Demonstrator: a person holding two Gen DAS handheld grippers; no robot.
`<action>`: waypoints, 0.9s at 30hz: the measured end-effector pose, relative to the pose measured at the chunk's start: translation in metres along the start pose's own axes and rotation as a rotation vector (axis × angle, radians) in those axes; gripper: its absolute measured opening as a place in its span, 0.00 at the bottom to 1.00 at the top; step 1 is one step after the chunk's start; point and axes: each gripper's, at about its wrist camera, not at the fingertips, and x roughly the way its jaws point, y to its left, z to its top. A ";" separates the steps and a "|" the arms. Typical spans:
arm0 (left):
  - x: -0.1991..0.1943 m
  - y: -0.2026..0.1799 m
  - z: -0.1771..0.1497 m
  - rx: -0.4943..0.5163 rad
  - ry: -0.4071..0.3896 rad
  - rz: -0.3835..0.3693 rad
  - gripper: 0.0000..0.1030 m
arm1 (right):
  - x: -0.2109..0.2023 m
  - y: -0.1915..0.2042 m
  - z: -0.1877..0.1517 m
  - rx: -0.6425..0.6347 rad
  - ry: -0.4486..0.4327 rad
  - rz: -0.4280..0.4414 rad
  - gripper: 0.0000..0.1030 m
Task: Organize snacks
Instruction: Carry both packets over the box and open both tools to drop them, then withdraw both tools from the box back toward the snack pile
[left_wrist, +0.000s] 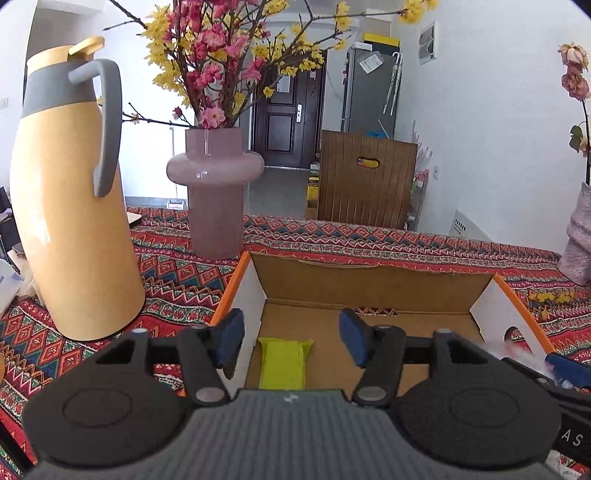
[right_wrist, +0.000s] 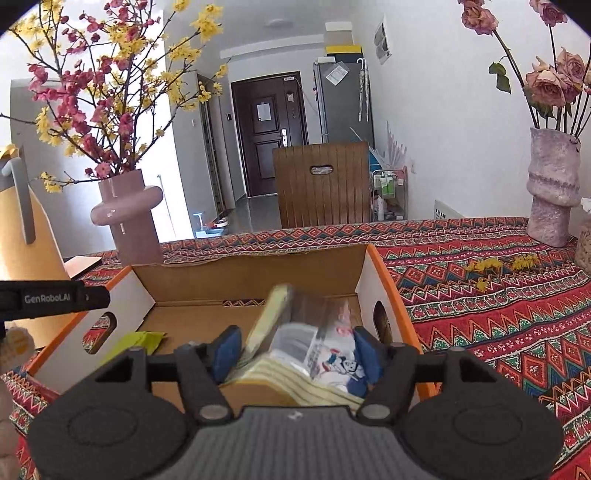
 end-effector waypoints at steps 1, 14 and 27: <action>-0.003 0.000 0.000 -0.003 -0.016 0.002 0.78 | -0.002 0.000 0.000 0.003 -0.010 0.007 0.73; -0.020 -0.003 0.006 -0.013 -0.059 0.007 1.00 | -0.020 -0.010 0.006 0.053 -0.085 0.012 1.00; -0.067 -0.005 0.023 -0.005 -0.074 -0.003 1.00 | -0.066 -0.010 0.021 0.049 -0.173 0.026 1.00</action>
